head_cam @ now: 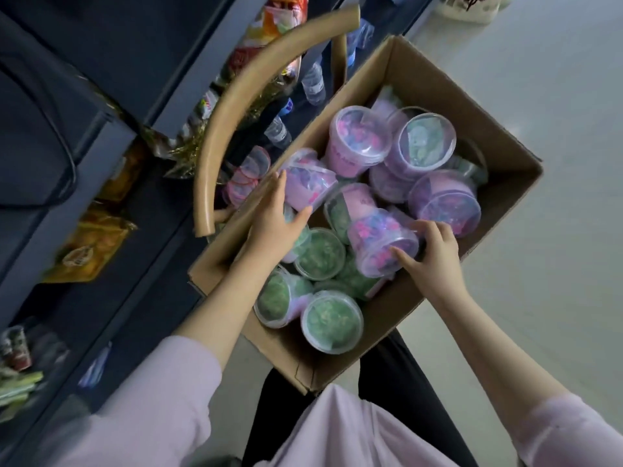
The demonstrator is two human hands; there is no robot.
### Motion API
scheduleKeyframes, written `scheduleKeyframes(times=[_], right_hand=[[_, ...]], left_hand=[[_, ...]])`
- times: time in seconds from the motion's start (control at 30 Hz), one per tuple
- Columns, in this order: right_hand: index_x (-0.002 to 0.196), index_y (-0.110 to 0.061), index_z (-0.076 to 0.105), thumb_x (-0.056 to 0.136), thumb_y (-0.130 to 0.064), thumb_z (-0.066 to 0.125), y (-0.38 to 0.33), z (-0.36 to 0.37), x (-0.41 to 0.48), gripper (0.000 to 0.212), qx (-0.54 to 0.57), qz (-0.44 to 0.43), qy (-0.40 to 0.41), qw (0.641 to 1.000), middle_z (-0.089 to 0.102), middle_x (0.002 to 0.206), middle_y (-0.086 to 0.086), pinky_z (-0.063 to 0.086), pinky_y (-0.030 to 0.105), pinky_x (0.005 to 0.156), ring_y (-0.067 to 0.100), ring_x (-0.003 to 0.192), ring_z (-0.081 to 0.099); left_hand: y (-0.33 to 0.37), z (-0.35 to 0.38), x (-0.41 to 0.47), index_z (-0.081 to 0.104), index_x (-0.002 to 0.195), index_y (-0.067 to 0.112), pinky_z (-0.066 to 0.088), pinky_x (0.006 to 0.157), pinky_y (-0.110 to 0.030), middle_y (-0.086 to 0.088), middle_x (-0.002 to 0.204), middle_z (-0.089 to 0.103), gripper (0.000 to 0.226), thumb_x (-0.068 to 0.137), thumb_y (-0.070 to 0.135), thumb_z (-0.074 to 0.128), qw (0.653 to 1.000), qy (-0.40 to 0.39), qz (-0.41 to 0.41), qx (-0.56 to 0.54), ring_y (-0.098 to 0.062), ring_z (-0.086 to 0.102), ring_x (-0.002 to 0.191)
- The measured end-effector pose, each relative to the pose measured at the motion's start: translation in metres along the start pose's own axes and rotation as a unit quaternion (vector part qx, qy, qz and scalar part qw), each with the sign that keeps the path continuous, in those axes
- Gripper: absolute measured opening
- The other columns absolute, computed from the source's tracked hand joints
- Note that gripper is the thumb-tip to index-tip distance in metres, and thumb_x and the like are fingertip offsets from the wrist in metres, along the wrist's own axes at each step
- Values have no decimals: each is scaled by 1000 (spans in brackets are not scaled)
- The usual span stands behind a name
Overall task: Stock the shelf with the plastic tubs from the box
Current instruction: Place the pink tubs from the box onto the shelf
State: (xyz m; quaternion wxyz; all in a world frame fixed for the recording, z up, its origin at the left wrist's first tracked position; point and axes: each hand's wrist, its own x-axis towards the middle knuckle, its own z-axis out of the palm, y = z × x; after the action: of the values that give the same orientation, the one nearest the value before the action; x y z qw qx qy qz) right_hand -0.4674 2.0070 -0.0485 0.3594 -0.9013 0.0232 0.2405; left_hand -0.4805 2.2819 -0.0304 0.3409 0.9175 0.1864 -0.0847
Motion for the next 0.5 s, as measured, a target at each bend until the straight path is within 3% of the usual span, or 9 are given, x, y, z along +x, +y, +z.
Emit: scheduleKeyframes(times=[0.07, 0.13, 0.27, 0.4, 0.5], right_hand=[[113, -10, 56, 73, -28, 81, 2, -3, 8, 51, -12, -12, -10, 1000, 55, 114, 8, 40, 30, 91, 27, 108, 51], [112, -9, 55, 73, -30, 81, 4, -5, 13, 52, -32, -24, -33, 999, 60, 112, 7, 42, 31, 84, 28, 105, 55], [113, -12, 53, 77, -34, 78, 1, -10, 14, 50, -39, -19, -55, 998, 67, 112, 2, 49, 37, 78, 28, 100, 63], [117, -26, 54, 80, -40, 74, -2, -13, 15, 45, 17, 13, -72, 997, 63, 94, -13, 51, 34, 75, 17, 84, 63], [122, -31, 60, 83, -42, 70, -3, -10, 18, 42, 62, 9, -100, 993, 64, 104, -14, 51, 31, 85, 10, 89, 61]], left_hand=[[0, 3, 4, 33, 144, -3, 22, 117, -29, -21, 150, 33, 79, 84, 37, 64, 1000, -5, -23, -19, -31, 31, 140], [-2, 5, 9, 37, 144, 2, 36, 109, -46, -19, 146, 38, 80, 82, 48, 59, 999, -2, -29, -20, -32, 38, 135], [-5, 4, 19, 57, 130, 8, 35, 100, -28, -14, 119, 47, 56, 82, 34, 69, 999, 2, -32, -16, -29, 48, 111], [-8, 6, 23, 58, 114, 10, 36, 95, -20, -1, 115, 55, 34, 83, 17, 71, 999, -21, -13, -45, -17, 50, 110], [-6, 9, 21, 55, 119, 15, 33, 89, -11, 8, 117, 55, 36, 86, 14, 69, 996, -28, -50, -63, -9, 50, 113]])
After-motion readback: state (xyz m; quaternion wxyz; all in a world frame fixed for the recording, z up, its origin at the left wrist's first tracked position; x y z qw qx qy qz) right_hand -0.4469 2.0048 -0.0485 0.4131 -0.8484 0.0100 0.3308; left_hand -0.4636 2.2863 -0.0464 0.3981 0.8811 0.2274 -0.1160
